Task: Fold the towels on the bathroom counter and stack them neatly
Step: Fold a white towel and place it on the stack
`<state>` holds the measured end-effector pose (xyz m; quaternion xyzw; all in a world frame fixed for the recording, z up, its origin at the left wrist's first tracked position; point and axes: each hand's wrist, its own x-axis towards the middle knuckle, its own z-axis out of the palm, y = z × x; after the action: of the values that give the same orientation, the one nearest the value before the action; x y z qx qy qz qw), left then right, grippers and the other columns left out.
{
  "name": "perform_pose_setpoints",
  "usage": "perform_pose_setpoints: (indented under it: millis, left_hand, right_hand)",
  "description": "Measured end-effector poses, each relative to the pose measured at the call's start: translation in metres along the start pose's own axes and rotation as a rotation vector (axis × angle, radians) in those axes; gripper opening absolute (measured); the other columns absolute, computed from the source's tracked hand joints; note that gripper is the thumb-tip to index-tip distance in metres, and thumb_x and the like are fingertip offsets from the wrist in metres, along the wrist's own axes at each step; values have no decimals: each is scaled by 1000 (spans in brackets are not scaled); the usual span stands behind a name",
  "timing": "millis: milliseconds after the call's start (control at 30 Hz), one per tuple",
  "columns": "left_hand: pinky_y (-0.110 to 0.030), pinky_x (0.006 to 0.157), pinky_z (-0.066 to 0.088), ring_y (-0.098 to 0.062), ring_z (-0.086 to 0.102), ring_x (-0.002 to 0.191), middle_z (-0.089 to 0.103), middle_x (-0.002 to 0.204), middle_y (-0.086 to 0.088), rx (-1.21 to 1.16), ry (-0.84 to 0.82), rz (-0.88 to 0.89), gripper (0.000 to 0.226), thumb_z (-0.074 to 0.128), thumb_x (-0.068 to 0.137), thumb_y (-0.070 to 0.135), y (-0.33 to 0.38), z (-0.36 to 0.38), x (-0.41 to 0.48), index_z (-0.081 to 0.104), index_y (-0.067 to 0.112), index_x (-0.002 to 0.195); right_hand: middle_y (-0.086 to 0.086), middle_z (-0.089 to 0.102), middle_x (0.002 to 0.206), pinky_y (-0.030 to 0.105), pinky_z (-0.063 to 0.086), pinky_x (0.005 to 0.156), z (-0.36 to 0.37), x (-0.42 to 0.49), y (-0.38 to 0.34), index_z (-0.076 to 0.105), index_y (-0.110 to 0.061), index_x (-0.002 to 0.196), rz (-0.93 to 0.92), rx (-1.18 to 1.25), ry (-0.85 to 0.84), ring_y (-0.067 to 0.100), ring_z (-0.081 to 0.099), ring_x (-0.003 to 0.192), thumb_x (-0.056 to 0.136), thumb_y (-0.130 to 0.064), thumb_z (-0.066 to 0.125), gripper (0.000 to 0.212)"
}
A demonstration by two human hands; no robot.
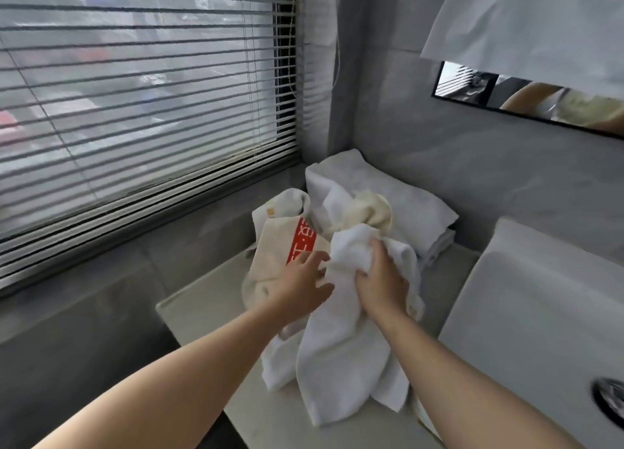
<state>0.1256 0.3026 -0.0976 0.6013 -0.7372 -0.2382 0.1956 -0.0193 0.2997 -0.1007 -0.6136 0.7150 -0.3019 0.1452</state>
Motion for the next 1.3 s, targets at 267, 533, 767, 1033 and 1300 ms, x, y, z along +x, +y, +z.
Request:
perform_pose_setpoints:
  millis: [267, 533, 767, 1033, 1300]
  left_hand:
    - [-37, 109, 33, -25, 25, 137, 3, 153, 5, -123, -175, 40, 96, 74, 73, 46, 5, 27, 8, 14, 28, 146]
    - [-38, 101, 42, -29, 41, 126, 15, 151, -7, 81, -188, 60, 96, 68, 82, 23, 9, 25, 12, 0, 30, 149]
    - [-23, 78, 41, -21, 53, 101, 54, 124, -7, -170, -56, 78, 62, 59, 85, 13, 24, -13, 30, 34, 33, 139]
    - [-14, 75, 44, -1, 52, 86, 54, 102, 12, -678, 201, 214, 49, 61, 81, -1, 75, -76, 36, 56, 38, 110]
    - [-11, 82, 46, 4, 54, 94, 54, 104, 23, -857, 287, 451, 45, 57, 85, -2, 120, -116, 13, 54, 32, 115]
  right_hand:
    - [6, 14, 154, 48, 29, 106, -15, -4, 12, 31, -31, 139, 68, -245, 127, 32, 21, 138, 83, -36, 63, 65]
    - [3, 58, 123, 37, 45, 86, -14, 0, 30, 37, -25, 136, 117, -97, -43, 27, 54, 109, 83, -40, 63, 61]
    - [1, 59, 93, 27, 42, 61, -38, 17, 8, 53, -16, 95, 12, 225, 124, 17, 56, 82, 87, -27, 63, 16]
    - [-7, 53, 89, 14, 38, 61, -101, 23, -46, 49, -19, 95, -111, 485, 425, 14, 51, 83, 88, -17, 62, 15]
    - [-11, 54, 90, 3, 36, 65, -154, 2, -86, 48, -23, 98, -226, 582, 668, -1, 51, 78, 86, -18, 65, 21]
